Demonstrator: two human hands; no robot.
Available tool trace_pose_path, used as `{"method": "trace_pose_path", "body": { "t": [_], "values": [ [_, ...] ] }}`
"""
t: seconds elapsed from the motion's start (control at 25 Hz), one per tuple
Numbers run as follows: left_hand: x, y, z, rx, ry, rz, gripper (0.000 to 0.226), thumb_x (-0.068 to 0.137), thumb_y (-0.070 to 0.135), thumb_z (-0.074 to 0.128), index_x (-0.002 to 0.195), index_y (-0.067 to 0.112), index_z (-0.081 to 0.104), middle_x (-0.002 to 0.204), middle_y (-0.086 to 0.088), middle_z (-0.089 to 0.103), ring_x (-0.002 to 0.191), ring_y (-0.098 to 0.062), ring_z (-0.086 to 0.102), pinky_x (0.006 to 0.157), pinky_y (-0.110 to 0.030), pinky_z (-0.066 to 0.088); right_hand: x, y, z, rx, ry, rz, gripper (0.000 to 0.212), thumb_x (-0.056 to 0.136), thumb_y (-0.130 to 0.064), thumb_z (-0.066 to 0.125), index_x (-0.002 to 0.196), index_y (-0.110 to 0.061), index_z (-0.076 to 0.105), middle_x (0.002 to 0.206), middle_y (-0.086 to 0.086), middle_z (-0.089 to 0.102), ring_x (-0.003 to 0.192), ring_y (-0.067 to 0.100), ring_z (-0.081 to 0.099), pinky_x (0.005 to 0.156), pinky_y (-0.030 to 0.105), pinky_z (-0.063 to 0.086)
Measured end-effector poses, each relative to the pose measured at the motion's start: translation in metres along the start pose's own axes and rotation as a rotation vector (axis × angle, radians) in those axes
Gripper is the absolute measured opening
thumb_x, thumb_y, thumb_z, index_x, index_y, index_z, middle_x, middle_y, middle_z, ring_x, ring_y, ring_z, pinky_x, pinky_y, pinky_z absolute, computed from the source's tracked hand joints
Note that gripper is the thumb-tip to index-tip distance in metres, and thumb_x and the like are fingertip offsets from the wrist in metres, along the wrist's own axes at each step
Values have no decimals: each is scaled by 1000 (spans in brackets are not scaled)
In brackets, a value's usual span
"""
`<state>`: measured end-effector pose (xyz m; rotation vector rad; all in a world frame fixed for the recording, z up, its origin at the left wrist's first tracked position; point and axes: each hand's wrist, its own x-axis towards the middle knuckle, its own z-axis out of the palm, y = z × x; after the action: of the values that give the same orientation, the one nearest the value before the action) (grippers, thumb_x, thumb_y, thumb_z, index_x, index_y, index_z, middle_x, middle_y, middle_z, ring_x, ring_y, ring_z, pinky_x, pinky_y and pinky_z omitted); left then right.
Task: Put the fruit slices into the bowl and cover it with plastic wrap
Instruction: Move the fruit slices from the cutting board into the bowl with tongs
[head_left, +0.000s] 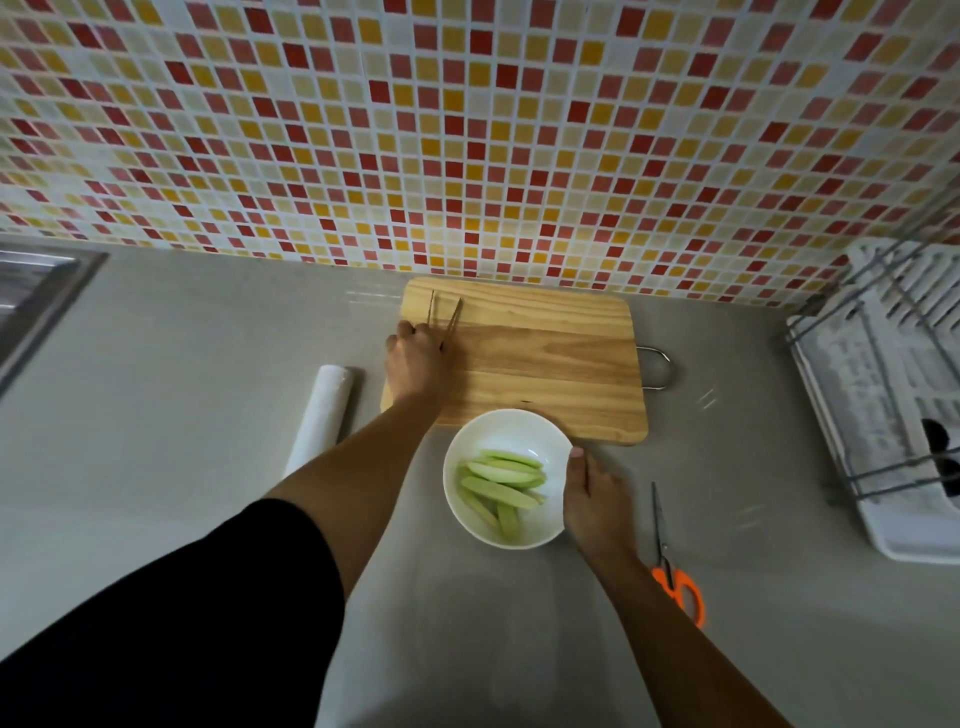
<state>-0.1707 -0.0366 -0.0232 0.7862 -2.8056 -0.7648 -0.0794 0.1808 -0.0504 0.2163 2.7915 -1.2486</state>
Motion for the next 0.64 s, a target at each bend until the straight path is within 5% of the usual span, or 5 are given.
{"method": "trace_pose_path", "body": {
  "t": [0.28, 0.4, 0.52, 0.64],
  "values": [
    [-7, -6, 0, 22, -54, -46, 58, 90, 46, 52, 129, 2, 46, 129, -17, 46, 115, -35, 44, 97, -44, 38, -1, 0, -2, 2, -35, 31, 45, 97, -40, 27, 84, -13, 62, 83, 17, 69, 82, 36, 61, 72, 38, 44],
    [-21, -6, -22, -111, -27, 44, 45, 95, 40, 46, 113, 0, 57, 114, -23, 57, 104, -39, 54, 86, -42, 41, 0, -3, -4, -1, -52, 32, 44, 97, -39, 28, 91, -12, 63, 87, 18, 69, 86, 37, 61, 72, 36, 43],
    [-67, -11, -41, -59, -194, 107, 43, 99, 34, 37, 102, -1, 62, 100, -25, 66, 93, -42, 62, 70, -35, 42, -1, -9, -8, -25, -69, 44, 46, 98, -37, 28, 102, -9, 64, 97, 20, 69, 94, 37, 61, 76, 35, 43],
    [-122, -17, -48, -221, -391, -28, 53, 98, 47, 31, 112, 6, 60, 108, -21, 65, 100, -39, 61, 85, -42, 52, -11, -13, -13, 4, -62, 49, 46, 98, -36, 27, 103, -8, 63, 103, 20, 68, 98, 38, 60, 79, 37, 43]
  ]
}}
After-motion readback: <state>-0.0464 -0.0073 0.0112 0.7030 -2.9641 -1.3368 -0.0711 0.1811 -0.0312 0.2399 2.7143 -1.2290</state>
